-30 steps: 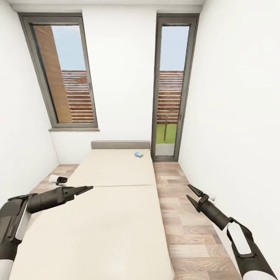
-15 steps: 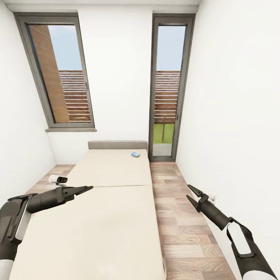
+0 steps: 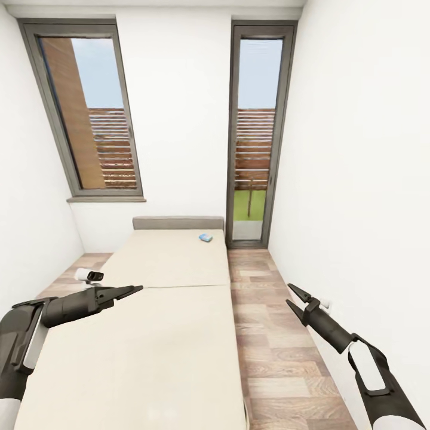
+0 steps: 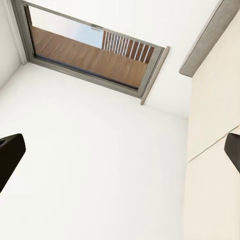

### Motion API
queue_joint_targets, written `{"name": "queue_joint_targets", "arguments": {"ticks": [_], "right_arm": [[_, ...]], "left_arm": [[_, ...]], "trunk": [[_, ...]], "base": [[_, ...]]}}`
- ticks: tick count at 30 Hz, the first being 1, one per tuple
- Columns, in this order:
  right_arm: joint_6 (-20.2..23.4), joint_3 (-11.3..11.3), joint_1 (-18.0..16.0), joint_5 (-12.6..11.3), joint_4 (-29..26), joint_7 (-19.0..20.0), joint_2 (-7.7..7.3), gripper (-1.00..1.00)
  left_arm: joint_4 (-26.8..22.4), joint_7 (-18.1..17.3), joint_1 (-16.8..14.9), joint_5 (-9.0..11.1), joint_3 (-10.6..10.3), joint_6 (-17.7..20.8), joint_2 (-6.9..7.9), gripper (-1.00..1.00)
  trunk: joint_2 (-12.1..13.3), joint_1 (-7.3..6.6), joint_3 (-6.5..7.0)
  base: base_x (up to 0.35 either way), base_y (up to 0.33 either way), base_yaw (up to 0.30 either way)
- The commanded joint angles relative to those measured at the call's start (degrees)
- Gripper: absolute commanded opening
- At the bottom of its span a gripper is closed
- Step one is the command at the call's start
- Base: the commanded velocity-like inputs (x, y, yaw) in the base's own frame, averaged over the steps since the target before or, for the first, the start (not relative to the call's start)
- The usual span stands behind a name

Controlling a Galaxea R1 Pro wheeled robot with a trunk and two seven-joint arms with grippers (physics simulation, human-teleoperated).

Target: Put all the toys in the child's room - the three board games (two on the bed and one on the table), the two jigsaw puzzles on the table, and the tennis ball on the table - inside the toy box on the table in the child's room.

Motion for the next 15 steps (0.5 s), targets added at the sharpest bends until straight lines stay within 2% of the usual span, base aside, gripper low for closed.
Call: {"name": "queue_joint_targets", "arguments": {"ticks": [1,9,13,15], "right_arm": [[0.3,-0.1,0.0,-0.1,0.0,0.1,0.01,1.00],[0.3,0.3,-0.1,0.0,-0.4,-1.8,0.01,1.00],[0.8,1.3,-0.1,1.7,-0.6,-8.5,0.01,1.00],[0.8,1.9,-0.1,2.3,-0.6,-9.7,0.02,1.00]], "left_arm": [[0.0,-0.2,0.0,-0.1,0.0,0.6,0.01,1.00],[0.0,-0.2,0.0,-0.1,0.0,0.6,0.01,1.00],[0.0,-0.2,0.0,-0.1,0.1,0.6,0.08,1.00],[0.0,-0.2,0.0,0.0,0.3,0.6,0.20,1.00]], "trunk": [[0.0,0.03,-0.02],[0.0,0.03,-0.02],[0.0,0.03,-0.02],[0.0,0.03,-0.02]], "base": [[0.042,-0.068,0.000],[0.010,-0.016,0.000],[0.000,-0.001,0.000],[0.000,0.000,0.000]]}}
